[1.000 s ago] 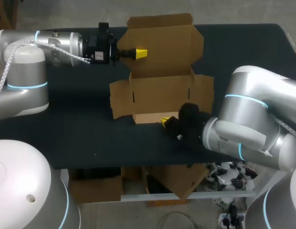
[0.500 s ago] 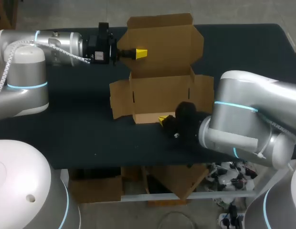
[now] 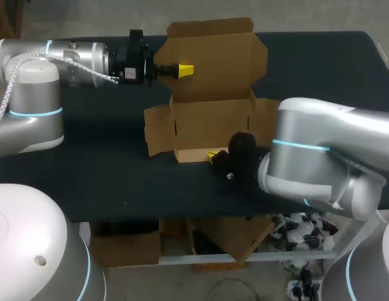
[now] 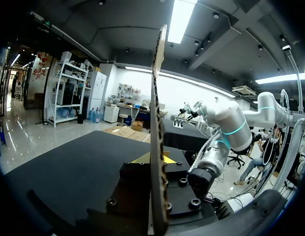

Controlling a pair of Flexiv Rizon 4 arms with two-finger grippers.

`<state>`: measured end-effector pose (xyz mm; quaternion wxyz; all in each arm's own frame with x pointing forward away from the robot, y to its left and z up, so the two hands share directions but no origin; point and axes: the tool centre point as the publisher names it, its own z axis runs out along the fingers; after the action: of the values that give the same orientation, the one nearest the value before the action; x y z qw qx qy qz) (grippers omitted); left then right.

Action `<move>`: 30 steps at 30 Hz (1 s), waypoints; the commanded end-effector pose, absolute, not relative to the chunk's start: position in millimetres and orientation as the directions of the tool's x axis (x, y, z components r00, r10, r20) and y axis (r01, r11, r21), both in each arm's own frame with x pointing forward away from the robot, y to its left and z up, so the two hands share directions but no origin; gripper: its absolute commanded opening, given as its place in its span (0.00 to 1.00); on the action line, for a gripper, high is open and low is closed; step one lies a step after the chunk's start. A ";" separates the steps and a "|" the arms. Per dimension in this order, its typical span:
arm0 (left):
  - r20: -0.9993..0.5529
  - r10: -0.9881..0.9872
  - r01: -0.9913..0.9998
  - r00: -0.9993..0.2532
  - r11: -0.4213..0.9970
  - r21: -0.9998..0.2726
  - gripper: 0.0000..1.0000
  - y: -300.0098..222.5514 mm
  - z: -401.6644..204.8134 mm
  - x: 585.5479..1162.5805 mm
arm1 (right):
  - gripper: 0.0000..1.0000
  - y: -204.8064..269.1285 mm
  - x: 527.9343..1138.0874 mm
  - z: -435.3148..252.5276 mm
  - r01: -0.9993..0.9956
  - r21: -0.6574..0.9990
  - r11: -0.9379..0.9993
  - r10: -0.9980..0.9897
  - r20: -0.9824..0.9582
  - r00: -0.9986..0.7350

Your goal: Assemble the packaging by folding the flat box into shape, placing the metal phone stand inside, and closing the box properly

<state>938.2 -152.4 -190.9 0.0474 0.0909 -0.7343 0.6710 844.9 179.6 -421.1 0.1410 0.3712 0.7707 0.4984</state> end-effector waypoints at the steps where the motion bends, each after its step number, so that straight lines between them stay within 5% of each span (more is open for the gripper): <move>1: 0.192 -0.065 -0.197 -0.979 0.081 -0.977 0.00 -152.1 -193.0 938.4 | 0.00 185.1 845.4 -426.1 0.432 0.874 0.224 0.871 0.020 -0.491; 30: 0.192 -0.065 -0.197 -0.979 0.081 -0.977 0.00 -152.1 -193.0 938.4 | 0.00 183.5 846.7 -434.0 0.452 0.866 0.215 0.876 0.033 -0.481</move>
<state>938.0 -152.4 -191.3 0.0475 0.0909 -0.7344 0.6709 847.3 178.9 -428.2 0.1445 0.3891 0.7670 0.4894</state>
